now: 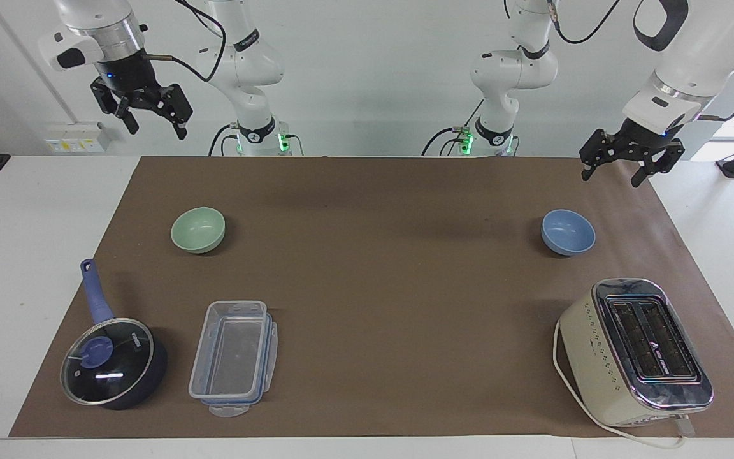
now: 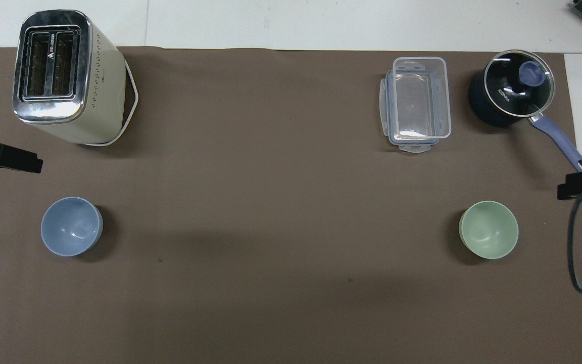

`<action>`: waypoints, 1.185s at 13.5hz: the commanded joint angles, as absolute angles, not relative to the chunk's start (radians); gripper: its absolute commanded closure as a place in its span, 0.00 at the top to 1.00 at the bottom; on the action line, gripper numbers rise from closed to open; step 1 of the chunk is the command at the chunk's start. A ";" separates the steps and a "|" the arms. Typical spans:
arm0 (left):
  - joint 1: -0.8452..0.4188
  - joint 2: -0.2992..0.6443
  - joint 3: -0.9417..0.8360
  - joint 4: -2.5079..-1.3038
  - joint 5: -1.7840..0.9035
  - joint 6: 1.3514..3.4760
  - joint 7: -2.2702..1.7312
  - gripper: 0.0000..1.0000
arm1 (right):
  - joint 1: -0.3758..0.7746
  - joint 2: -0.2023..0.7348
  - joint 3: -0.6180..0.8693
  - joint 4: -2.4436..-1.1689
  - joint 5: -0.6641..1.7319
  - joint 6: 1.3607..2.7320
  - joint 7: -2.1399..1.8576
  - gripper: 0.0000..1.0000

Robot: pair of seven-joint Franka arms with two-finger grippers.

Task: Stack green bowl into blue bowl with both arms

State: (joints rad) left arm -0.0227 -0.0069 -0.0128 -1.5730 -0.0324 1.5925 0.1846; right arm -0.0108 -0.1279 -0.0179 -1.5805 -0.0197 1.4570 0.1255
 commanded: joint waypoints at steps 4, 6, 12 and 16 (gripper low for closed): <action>-0.034 -0.008 -0.008 -1.555 -0.014 1.566 0.172 1.00 | -0.018 -0.129 -0.011 -1.574 -0.020 1.448 0.120 1.00; -0.031 -0.021 -0.009 -1.552 -0.014 1.577 0.173 1.00 | -0.018 -0.129 -0.011 -1.574 -0.020 1.448 0.121 1.00; -0.028 -0.031 0.003 -1.552 -0.014 1.566 0.173 1.00 | -0.018 -0.129 -0.012 -1.574 -0.020 1.448 0.120 1.00; -0.031 -0.031 0.002 -1.552 -0.014 1.569 0.173 1.00 | -0.018 -0.129 -0.011 -1.574 -0.020 1.448 0.120 1.00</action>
State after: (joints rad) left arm -0.0220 -0.0242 -0.0031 -1.5623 -0.0322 1.5911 0.1846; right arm -0.0108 -0.1279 -0.0179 -1.5805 -0.0197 1.4570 0.1255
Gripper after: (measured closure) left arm 0.000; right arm 0.000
